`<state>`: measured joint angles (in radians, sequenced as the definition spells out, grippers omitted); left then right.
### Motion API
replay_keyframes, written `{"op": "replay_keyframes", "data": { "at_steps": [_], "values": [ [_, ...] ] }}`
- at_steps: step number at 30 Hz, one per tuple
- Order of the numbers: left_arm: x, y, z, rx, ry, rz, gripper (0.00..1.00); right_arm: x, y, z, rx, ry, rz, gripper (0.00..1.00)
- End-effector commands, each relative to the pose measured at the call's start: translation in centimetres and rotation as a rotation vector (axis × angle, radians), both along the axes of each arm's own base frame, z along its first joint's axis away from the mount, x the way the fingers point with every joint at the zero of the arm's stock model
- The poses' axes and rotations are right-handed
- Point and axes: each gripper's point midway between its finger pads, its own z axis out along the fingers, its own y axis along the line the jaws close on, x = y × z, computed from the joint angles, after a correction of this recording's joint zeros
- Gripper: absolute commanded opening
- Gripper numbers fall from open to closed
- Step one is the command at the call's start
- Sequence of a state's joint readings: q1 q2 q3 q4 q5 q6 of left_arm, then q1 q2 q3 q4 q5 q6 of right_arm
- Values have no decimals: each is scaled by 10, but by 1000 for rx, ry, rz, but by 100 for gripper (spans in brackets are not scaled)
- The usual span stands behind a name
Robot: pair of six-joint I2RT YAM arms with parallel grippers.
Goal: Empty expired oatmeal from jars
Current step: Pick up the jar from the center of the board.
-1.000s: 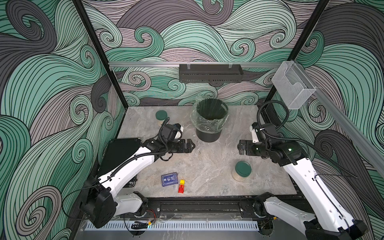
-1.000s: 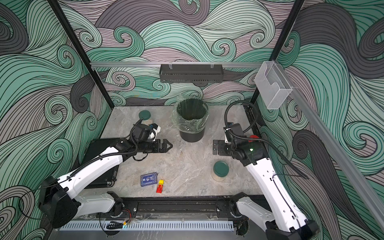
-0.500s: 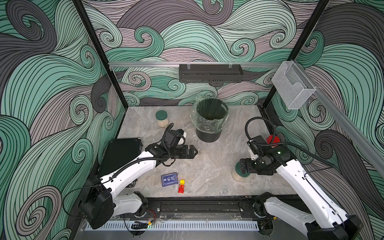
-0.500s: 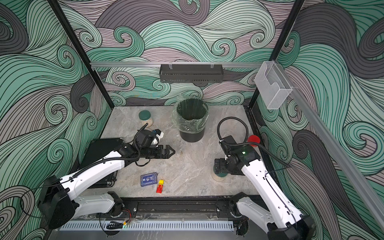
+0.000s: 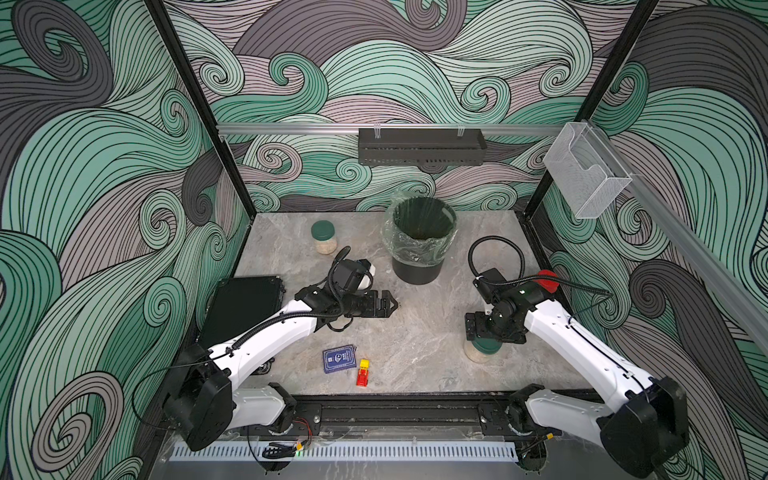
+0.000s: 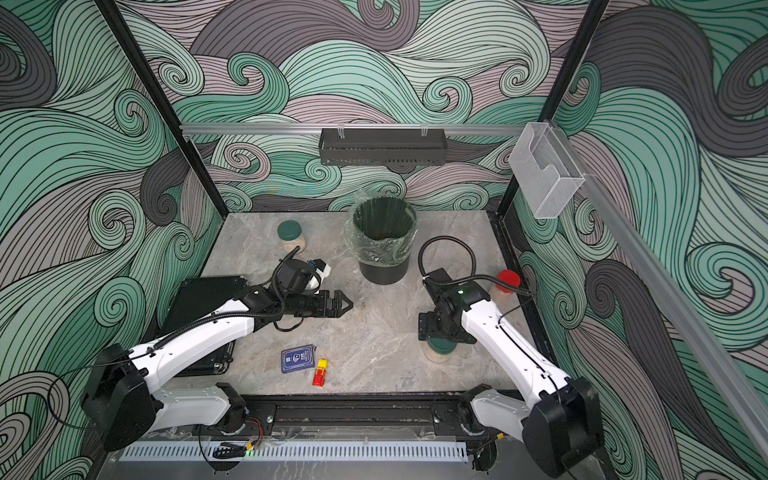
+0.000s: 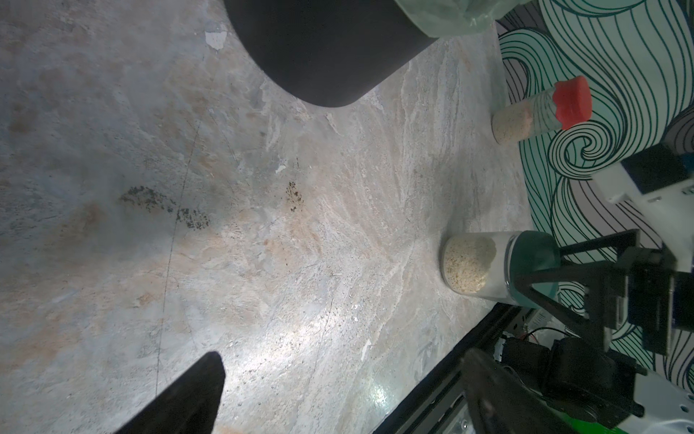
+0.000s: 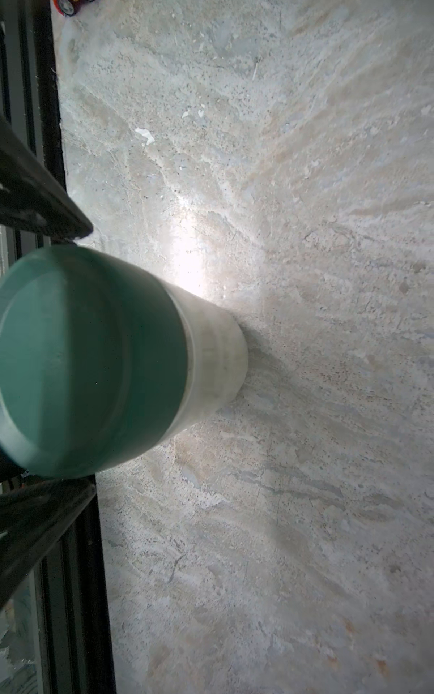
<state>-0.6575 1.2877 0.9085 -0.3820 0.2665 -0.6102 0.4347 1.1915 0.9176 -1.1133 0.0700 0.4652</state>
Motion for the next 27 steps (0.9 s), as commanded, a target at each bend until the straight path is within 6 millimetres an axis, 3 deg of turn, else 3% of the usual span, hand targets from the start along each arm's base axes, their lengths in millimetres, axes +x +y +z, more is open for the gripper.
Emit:
{"op": "replay_keyframes", "data": {
  "at_steps": [1,8,15,27],
  "values": [
    [4,-8,10,-19,-22,-20,98,9,1,-9,-15,-22,-14,99],
    [5,-7,10,-18,-26,-15,99,7,24,-23,-2,5,56,99],
    [5,-5,11,-3,-35,-18,99,15,51,-18,-33,-23,152,97],
    [5,-2,15,-4,-58,-11,99,5,45,-30,-93,39,233,99]
  ]
}}
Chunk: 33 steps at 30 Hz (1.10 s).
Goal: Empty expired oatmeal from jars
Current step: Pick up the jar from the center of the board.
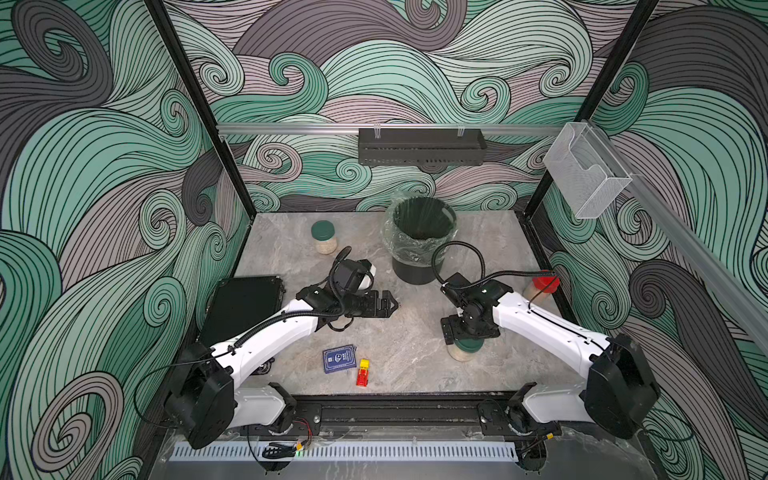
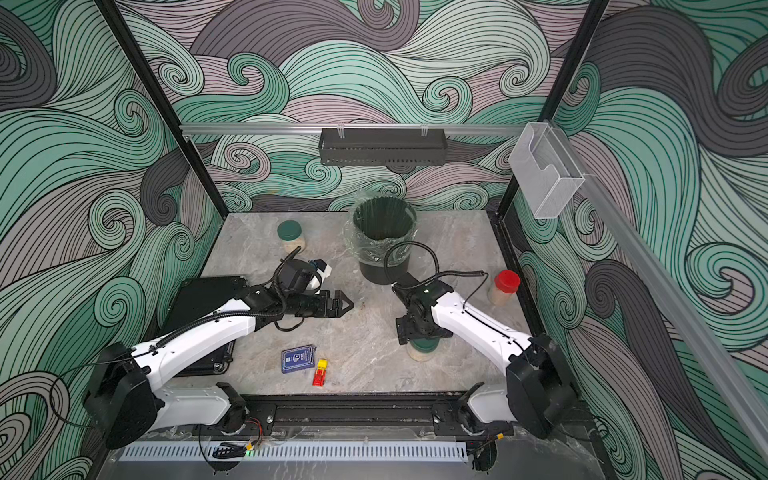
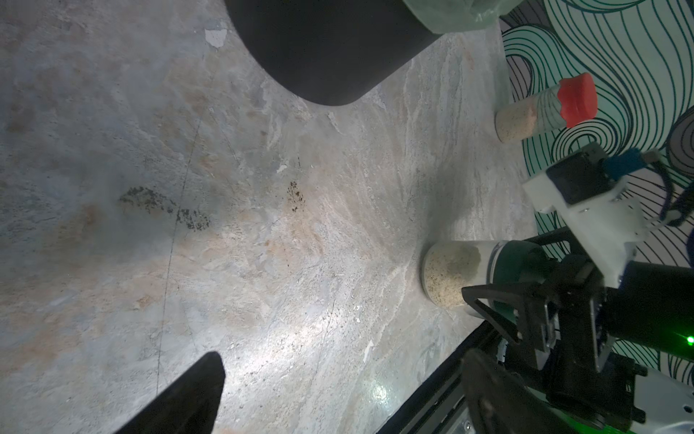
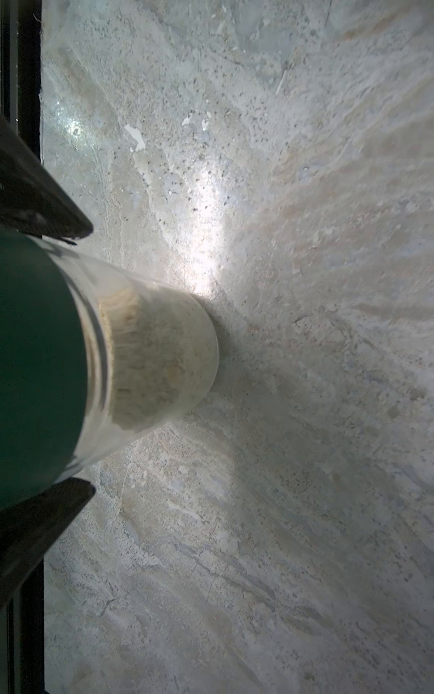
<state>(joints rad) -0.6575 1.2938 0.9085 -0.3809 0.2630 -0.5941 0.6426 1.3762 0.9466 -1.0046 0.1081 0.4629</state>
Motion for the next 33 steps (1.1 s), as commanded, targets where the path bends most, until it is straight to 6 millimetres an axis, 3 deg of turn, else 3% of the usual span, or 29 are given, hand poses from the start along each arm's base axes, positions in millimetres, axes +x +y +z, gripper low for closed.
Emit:
{"op": "replay_keyframes", "data": {
  "at_steps": [1,5,17,21,28,33],
  "values": [
    [5,-2,16,-15,-52,-1,99,-5,-5,-6,-38,18,30,99],
    [3,-1,13,-6,-44,-2,99,-4,-6,-10,-61,-1,42,99],
    [-1,10,16,13,-87,5,99,-4,6,-2,-2,-17,70,75],
    [-7,6,19,21,-137,-31,99,-8,26,16,121,-15,134,71],
    [-34,-17,34,20,-352,-184,99,-12,57,60,320,-67,283,67],
    [-59,-35,21,-19,-553,-332,99,-15,77,92,460,-81,353,66]
  ]
}}
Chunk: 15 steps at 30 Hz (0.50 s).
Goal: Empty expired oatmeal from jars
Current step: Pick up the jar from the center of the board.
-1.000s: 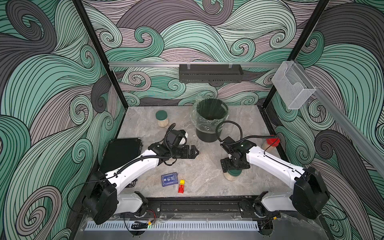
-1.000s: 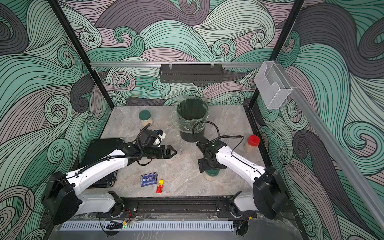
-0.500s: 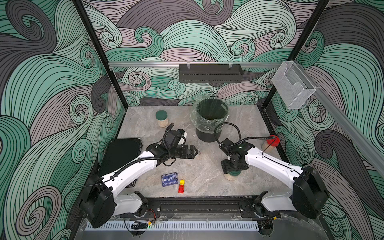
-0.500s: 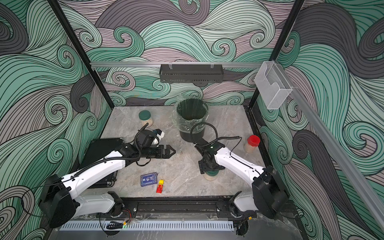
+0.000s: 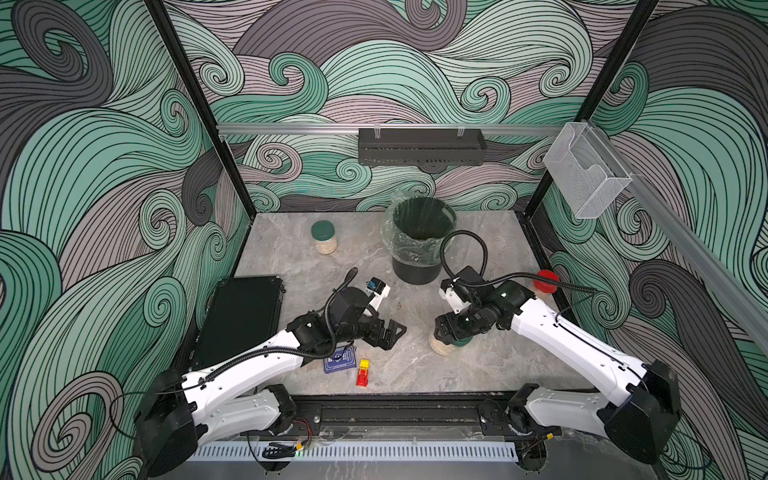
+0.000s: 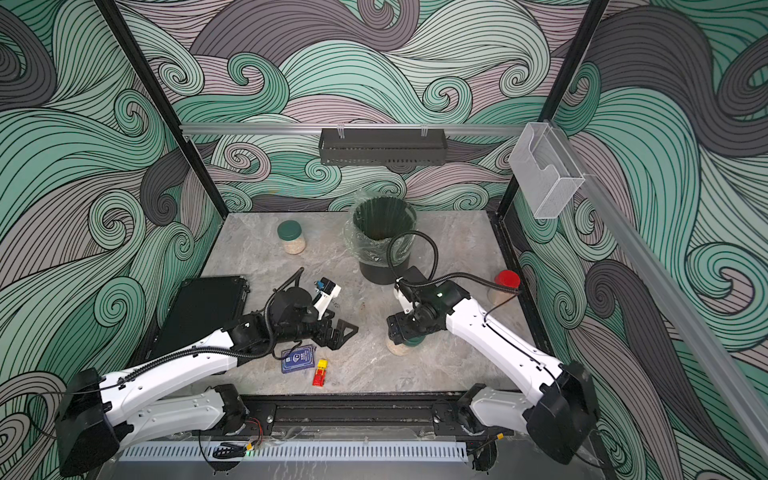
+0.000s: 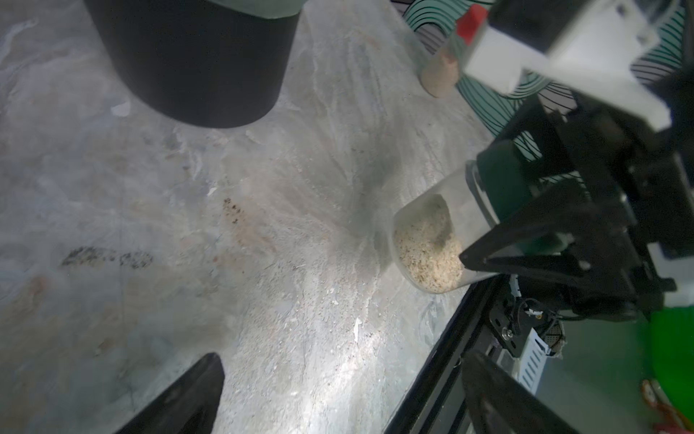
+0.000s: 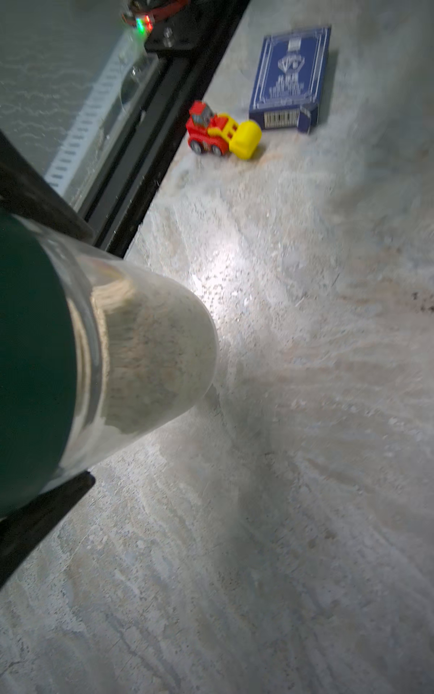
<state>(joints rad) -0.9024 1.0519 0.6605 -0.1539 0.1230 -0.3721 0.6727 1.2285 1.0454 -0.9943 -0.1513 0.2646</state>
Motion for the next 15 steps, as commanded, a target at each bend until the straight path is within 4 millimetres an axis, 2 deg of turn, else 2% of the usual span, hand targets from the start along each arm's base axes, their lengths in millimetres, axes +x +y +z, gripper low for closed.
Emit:
{"op": "replay_keyframes", "data": {
  "at_steps": [1,8,15],
  "values": [
    [2,-12,7,-27,-209,-64,99,-6,23,33,150,-5,96,65],
    [-13,-24,-4,-24,-367,-236,99,-14,47,65,295,11,175,65],
    [-16,-35,2,-61,-462,-310,99,-13,62,89,400,-7,192,62]
  ]
}}
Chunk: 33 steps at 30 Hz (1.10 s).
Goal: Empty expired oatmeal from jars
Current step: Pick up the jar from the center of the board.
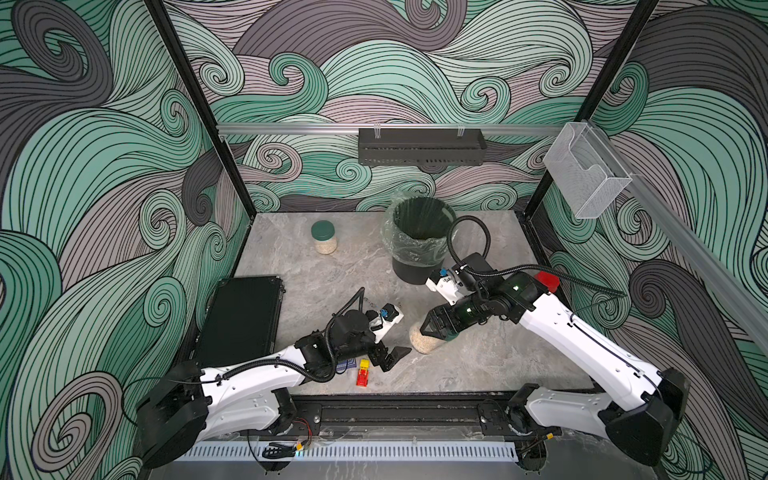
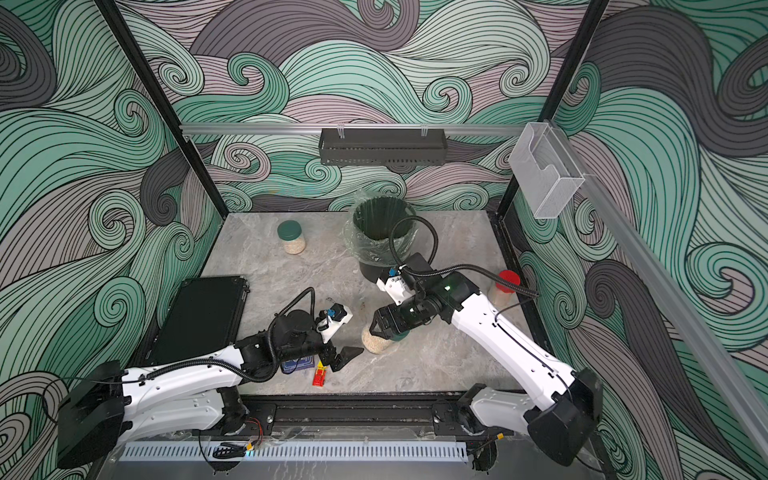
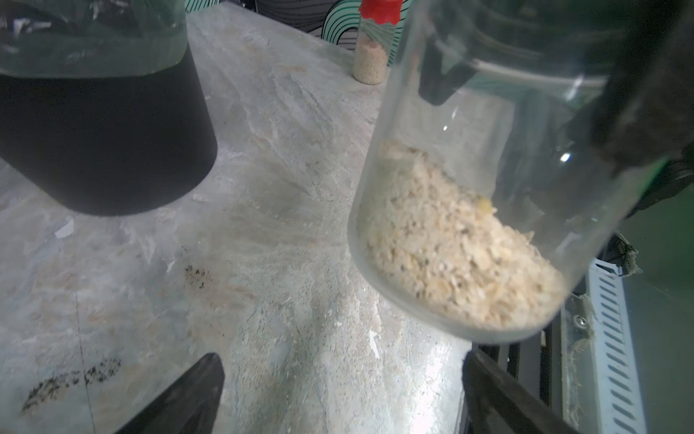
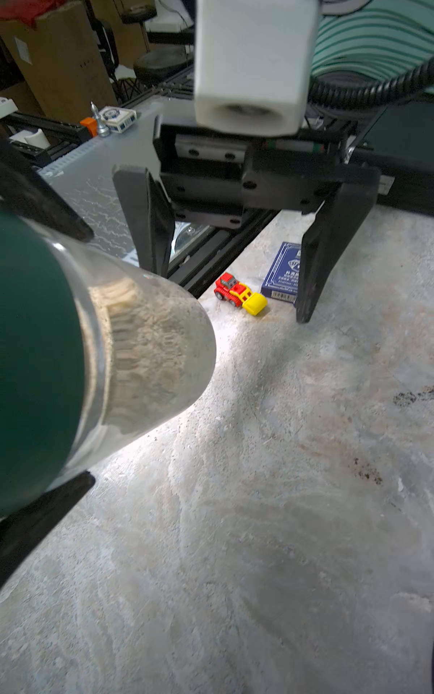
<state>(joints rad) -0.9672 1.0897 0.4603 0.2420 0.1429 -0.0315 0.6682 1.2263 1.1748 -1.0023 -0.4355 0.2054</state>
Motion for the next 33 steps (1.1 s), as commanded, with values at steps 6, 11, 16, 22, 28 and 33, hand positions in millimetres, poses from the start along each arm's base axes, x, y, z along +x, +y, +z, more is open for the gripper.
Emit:
{"op": "replay_keyframes", "data": {
  "at_steps": [6,11,16,22,28,33],
  "values": [
    [-6,-7,34,-87,-183,-87,99,10,22,41,147,-66,23,60],
    [-5,-8,33,-119,-170,-66,99,16,29,48,171,-73,24,58],
    [-6,-15,40,-135,-182,-81,99,18,40,51,202,-65,28,57],
    [2,-20,46,-116,-219,-73,99,16,52,54,232,-58,42,54],
    [7,-19,52,-123,-253,-48,99,12,59,55,254,-50,52,54],
    [9,-18,65,-157,-293,-39,99,10,61,51,261,-29,52,54]
  ]
}}
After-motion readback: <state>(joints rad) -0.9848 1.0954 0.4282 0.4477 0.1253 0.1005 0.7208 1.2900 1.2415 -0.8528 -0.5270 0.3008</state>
